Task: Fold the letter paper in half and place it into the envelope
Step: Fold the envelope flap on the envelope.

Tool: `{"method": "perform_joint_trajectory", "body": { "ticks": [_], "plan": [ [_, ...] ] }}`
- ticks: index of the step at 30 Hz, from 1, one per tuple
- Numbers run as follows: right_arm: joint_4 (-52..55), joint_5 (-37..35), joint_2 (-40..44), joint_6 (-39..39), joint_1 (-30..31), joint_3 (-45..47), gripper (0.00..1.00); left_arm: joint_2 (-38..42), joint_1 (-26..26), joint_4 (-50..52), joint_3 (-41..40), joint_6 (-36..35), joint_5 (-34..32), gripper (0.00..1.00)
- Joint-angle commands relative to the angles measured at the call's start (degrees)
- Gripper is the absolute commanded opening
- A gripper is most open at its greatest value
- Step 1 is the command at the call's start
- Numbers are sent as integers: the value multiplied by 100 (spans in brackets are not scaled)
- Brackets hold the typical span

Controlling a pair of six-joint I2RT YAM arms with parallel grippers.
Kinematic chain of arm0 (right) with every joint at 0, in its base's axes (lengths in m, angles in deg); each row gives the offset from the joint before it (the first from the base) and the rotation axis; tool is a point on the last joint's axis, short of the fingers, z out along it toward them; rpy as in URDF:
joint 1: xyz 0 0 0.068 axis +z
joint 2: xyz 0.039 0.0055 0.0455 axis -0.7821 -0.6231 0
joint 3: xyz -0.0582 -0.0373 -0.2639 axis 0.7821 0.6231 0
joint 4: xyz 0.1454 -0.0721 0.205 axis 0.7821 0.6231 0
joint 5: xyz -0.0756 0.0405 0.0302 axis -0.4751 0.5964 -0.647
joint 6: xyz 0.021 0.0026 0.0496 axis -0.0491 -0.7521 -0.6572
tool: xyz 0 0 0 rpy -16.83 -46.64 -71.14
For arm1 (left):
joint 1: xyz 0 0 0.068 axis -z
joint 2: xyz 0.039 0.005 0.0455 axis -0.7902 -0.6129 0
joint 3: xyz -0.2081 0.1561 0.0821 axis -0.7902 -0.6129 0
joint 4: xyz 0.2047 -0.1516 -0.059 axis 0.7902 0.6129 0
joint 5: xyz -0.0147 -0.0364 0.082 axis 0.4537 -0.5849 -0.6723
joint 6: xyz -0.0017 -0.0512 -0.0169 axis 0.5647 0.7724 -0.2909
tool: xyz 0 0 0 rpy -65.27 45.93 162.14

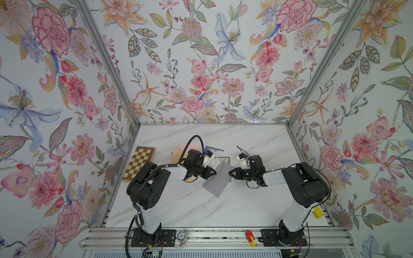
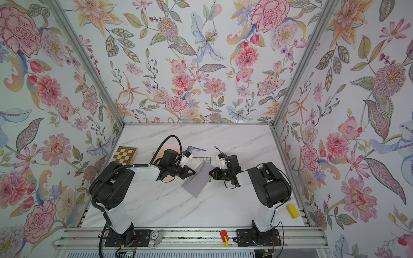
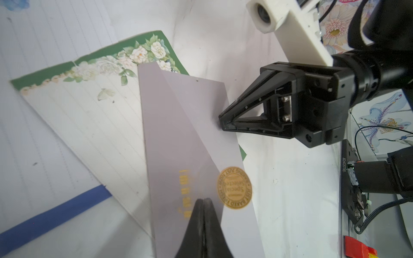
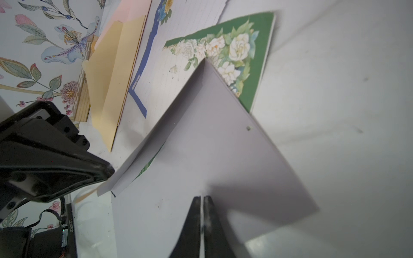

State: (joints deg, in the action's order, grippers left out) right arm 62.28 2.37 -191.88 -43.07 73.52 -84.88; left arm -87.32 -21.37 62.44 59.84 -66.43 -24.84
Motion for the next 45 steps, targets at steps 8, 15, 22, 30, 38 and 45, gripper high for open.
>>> {"method": "perform_joint_trajectory", "body": {
  "ticks": [8, 15, 22, 30, 38, 45],
  "plan": [
    [283, -91, -350, -379, -70, 254, 10, -430, 230, -106, 100, 111, 53, 6],
    [-424, 274, -322, -772, -86, 320, 10, -493, 248, 370, 135, -130, -379, 5],
    [-1089, 592, 45, -1283, -59, 243, 10, -487, 263, 535, 100, -232, -642, 4],
    [-363, 415, 301, -1219, 254, -69, 11, -598, 268, 480, 75, -258, -739, 4],
    [-6, 44, -152, -1185, 794, -406, 11, -580, 269, 351, -88, -232, -773, 4],
    [179, -255, -484, -1321, 905, -459, 10, -590, 268, 337, -126, -242, -818, 3]
  ]
}}
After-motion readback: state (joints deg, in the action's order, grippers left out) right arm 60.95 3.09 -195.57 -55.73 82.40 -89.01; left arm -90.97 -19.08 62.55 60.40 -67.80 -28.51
